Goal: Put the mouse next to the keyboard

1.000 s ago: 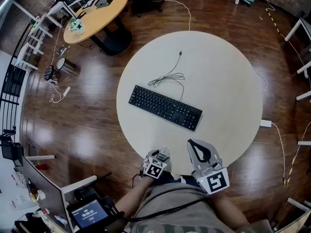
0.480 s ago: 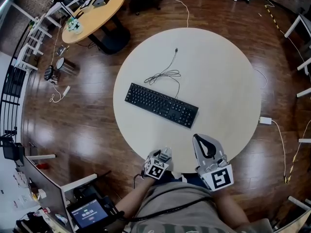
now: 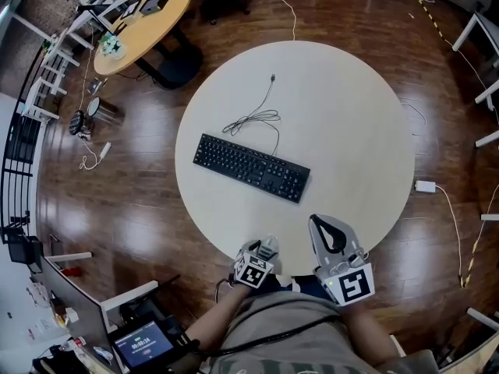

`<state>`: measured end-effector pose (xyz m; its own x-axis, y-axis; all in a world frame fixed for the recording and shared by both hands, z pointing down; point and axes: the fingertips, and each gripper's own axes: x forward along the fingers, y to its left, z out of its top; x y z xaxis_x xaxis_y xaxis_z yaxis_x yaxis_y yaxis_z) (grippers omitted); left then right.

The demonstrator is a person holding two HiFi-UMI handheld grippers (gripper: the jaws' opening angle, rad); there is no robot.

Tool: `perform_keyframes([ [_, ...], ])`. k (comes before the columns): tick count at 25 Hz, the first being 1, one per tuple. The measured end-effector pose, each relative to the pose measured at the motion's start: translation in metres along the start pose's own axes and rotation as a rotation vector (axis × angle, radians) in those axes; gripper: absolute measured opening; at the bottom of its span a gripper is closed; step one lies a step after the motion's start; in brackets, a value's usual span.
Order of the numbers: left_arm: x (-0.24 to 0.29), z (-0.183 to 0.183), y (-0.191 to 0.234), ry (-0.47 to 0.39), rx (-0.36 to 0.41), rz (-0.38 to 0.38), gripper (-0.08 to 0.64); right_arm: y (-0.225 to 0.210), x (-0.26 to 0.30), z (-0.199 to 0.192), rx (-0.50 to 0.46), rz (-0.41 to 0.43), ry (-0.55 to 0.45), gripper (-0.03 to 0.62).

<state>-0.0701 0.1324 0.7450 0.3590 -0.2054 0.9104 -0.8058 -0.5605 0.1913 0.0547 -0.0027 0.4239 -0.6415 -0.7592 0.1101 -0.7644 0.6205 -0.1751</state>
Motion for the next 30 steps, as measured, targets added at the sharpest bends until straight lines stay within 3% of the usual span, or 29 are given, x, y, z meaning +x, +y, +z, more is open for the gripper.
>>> perform_keyframes([
  [30, 0.028, 0.047, -0.062, -0.010, 0.167, -0.082, 0.322, -0.050, -0.045, -0.015, 0.026, -0.117, 0.010, 0.005],
])
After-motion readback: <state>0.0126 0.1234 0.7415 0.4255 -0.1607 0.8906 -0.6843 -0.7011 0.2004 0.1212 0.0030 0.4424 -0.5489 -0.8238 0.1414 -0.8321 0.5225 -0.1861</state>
